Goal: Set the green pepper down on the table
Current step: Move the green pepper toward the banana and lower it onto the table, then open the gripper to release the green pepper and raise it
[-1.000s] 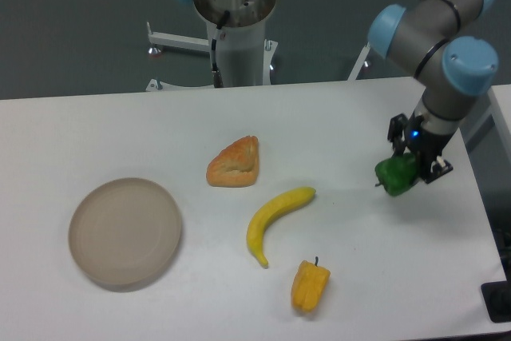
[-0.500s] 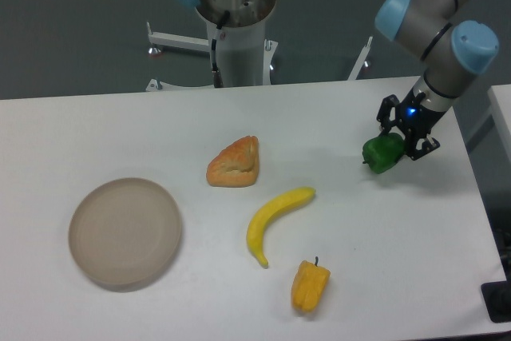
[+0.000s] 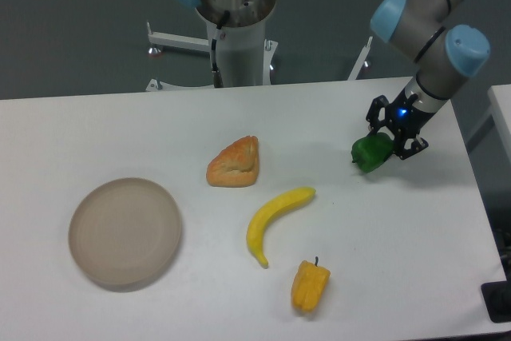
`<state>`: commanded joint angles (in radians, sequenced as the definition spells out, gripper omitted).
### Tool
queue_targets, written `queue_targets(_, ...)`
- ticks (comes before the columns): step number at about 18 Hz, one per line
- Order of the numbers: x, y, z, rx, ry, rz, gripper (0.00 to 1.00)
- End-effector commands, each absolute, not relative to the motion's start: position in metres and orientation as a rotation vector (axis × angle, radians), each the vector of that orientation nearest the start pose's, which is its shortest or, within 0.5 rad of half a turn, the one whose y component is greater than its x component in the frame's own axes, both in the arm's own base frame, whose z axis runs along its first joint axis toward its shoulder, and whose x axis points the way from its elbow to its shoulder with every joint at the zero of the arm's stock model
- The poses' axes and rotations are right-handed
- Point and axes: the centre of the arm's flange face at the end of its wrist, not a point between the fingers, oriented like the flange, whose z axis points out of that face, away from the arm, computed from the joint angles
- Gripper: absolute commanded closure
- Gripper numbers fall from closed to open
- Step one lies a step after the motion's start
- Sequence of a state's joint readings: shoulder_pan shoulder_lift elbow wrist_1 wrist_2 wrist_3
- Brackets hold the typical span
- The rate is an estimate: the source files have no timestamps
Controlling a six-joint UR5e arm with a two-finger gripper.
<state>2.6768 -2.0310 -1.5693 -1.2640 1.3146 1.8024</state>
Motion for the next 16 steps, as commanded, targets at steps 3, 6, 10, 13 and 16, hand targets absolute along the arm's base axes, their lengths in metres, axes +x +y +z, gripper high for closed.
queue_targets(3, -0.4865, 0.4222, 0.2582, -2.731, 0.963, -0.267, 0.68)
queue_targets(6, -0.486, 0.4211, 0.2553, -2.731, 0.957, -0.276, 0.68)
queue_targets(10, -0.486, 0.4211, 0.2553, -2.732, 0.955, -0.276, 0.66)
queue_targets(13, -0.4866, 0.4223, 0.2572, -2.734, 0.954, -0.27, 0.63)
queue_targets(16, -0.489, 0.4224, 0.2589, -2.734, 0.953, -0.263, 0.44)
